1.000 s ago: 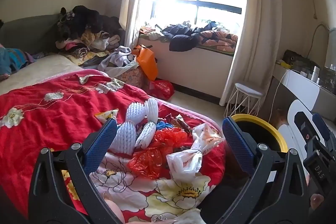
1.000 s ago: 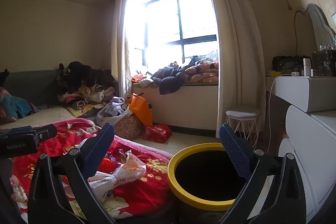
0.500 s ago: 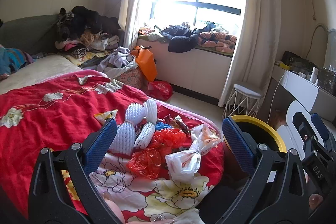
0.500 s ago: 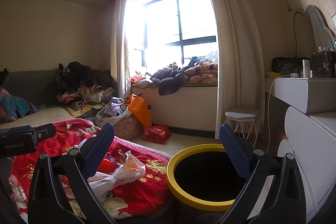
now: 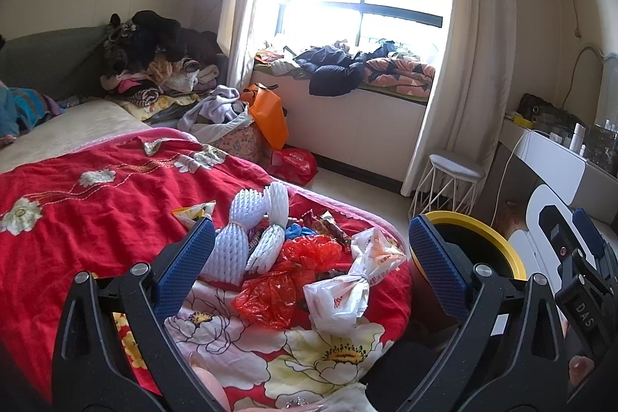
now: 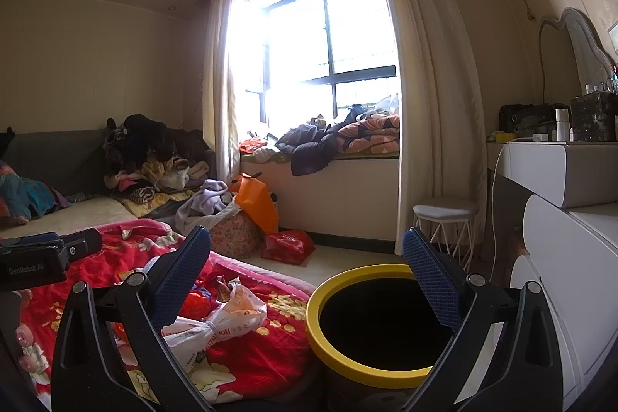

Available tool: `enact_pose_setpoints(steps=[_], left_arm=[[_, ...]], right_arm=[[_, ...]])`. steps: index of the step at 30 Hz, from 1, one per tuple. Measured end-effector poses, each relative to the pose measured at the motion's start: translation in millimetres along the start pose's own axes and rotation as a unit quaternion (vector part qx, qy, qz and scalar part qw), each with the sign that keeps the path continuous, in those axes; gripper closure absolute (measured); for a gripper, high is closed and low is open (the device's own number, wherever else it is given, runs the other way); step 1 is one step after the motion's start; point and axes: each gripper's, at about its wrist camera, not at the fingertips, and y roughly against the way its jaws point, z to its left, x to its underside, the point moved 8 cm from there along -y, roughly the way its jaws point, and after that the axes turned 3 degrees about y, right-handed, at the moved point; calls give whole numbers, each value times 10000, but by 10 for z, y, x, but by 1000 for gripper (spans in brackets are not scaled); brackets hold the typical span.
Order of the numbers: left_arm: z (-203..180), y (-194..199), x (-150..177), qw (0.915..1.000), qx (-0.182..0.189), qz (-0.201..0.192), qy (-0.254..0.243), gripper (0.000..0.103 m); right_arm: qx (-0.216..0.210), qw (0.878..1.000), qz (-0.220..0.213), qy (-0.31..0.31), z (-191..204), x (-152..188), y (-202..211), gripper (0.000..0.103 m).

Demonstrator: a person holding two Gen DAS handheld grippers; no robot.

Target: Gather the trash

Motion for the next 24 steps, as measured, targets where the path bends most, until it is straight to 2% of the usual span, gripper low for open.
enact_pose_setpoints(steps=[24], left_arm=[[-88, 18, 24, 9999, 112, 65, -8, 10]], right_arm=[[35, 10000, 4, -32, -59, -44, 19, 6]])
